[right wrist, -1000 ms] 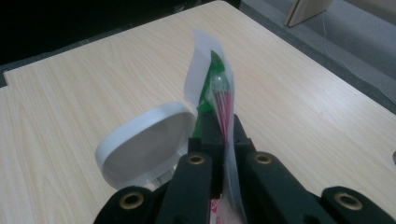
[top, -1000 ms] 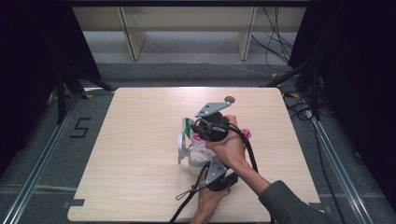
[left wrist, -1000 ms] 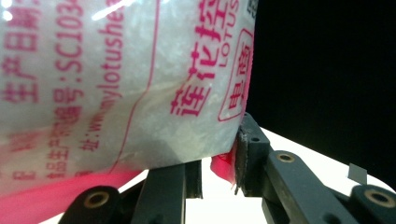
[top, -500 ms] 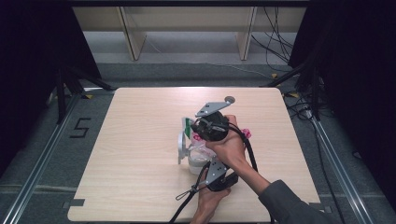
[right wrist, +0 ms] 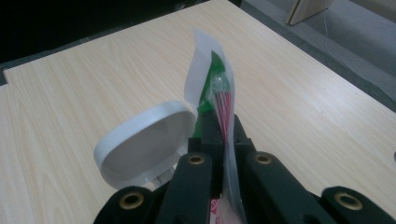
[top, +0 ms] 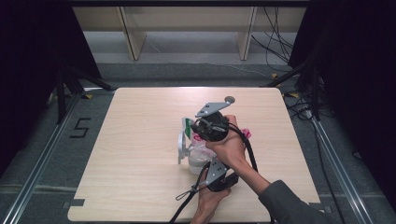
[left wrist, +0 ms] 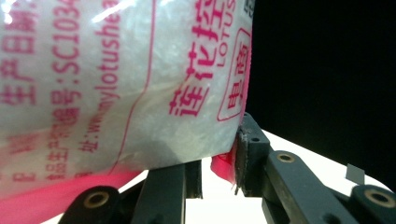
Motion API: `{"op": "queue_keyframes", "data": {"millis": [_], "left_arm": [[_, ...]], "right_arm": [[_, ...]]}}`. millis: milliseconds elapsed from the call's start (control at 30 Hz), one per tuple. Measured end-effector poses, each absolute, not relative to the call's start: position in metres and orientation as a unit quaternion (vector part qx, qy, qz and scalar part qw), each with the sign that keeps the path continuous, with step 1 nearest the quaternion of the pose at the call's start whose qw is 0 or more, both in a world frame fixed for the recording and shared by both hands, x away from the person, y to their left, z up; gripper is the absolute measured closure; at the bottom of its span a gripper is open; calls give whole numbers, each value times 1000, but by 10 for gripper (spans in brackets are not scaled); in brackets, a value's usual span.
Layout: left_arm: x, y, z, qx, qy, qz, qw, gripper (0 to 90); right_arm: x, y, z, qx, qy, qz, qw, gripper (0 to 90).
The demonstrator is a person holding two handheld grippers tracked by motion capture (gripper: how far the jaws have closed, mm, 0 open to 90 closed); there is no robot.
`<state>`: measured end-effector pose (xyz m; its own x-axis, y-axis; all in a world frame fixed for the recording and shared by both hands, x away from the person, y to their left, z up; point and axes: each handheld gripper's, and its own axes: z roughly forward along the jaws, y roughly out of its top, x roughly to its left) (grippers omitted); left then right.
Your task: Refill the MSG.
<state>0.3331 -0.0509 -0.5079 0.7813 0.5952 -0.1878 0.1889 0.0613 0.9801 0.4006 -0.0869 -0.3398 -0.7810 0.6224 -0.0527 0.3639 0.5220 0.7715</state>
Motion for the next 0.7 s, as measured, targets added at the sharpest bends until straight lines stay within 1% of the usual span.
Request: {"op": "queue_keyframes", "data": {"millis": [33, 367, 700], "left_arm": [[333, -51, -508, 667, 293, 152, 668, 747], [333, -52, -508, 668, 292, 151, 668, 747], [333, -52, -508, 667, 292, 150, 669, 747]], "right_arm": [[401, -87, -341, 286, 854, 399, 170, 900], [401, -89, -339, 287, 857, 395, 164, 900], [403, -90, -339, 280, 857, 399, 167, 900]]}}
